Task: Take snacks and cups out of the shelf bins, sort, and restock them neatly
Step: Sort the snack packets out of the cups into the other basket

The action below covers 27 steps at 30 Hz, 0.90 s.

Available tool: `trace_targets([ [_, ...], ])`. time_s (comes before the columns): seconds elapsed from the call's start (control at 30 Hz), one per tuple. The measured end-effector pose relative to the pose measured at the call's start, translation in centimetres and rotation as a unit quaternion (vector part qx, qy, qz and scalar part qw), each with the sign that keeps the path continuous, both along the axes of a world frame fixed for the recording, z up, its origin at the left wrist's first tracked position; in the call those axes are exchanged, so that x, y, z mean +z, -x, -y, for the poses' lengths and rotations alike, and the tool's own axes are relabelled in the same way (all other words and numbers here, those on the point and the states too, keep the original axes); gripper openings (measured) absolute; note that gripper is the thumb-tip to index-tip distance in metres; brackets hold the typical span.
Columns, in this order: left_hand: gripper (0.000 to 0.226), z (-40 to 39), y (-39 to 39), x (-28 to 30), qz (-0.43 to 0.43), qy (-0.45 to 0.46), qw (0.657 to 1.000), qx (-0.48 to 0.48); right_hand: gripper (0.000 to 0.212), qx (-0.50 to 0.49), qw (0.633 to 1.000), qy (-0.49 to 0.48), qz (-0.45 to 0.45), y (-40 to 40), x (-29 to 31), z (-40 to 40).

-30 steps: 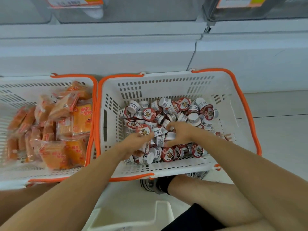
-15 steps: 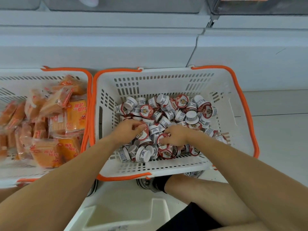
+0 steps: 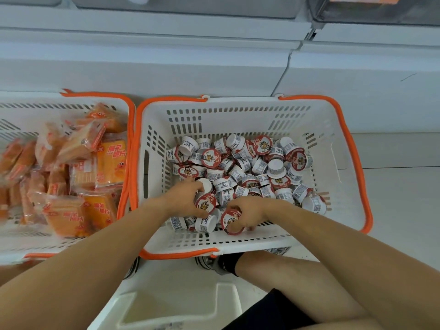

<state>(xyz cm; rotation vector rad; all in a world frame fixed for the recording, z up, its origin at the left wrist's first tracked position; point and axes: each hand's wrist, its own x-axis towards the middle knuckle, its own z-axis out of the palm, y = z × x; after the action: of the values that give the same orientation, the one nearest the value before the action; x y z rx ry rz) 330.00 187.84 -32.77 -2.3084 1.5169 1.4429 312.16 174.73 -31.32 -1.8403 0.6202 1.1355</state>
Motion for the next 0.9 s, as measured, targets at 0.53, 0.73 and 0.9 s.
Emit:
trace_targets([
  [0.53,0.052,-1.2,1.6,-0.2,-0.067,-0.005,0.990,0.127,0.054,-0.049,0.998,-0.015,-0.028,0.6,1.0,-1.0],
  [0.73,0.039,-1.3,2.1,1.6,-0.112,0.043,0.969,0.216,0.063,-0.201,0.979,-0.012,0.024,2.1,1.6,-1.0],
  [0.9,0.054,-1.1,1.6,6.3,-0.225,-0.004,0.933,0.282,0.040,-0.452,0.877,-0.136,0.091,1.5,4.7,0.2],
])
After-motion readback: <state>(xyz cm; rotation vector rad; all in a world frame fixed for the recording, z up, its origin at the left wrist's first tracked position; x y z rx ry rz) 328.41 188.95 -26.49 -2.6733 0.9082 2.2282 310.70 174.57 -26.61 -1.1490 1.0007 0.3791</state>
